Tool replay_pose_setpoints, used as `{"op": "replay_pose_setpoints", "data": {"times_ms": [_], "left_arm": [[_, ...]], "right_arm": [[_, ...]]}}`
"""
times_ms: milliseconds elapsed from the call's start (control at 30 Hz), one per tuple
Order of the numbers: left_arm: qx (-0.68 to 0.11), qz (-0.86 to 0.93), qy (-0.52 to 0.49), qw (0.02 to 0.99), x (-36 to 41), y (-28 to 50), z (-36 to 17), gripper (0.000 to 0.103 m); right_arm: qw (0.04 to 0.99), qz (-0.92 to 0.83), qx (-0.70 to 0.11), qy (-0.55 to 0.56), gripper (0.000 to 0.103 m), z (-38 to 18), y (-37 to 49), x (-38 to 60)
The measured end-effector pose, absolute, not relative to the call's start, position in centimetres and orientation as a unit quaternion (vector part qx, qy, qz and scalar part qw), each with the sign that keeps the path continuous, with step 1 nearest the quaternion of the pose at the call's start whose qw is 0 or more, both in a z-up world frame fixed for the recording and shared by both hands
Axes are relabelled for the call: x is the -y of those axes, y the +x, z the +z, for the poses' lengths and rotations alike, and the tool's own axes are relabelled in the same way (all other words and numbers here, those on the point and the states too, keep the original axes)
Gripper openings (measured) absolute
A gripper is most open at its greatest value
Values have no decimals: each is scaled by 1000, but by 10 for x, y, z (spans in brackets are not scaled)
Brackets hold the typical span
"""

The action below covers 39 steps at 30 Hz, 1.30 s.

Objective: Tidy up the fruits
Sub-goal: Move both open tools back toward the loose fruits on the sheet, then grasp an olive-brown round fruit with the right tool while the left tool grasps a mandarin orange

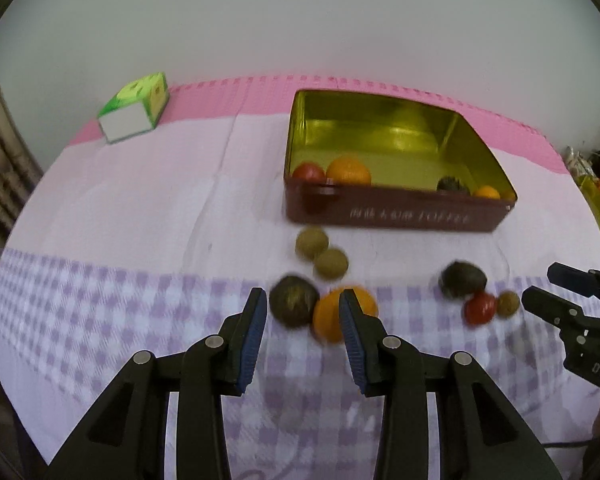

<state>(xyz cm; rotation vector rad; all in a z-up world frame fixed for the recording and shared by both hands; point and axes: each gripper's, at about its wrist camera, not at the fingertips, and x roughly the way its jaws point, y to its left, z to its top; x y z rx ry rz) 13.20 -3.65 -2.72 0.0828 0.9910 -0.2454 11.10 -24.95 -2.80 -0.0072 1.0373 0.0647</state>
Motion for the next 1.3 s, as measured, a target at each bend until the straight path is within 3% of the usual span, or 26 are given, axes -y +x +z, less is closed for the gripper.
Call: {"op": "replay_pose_setpoints", "data": {"times_ms": [967, 1300], "left_arm": [[-508, -121, 27, 853, 40, 114, -65, 39], [-512, -129, 23, 849, 45, 119, -67, 39]], "right_arm": [[848, 26, -529, -3, 40, -70, 114, 253], [850, 35, -525, -6, 24, -71, 122, 244]]}}
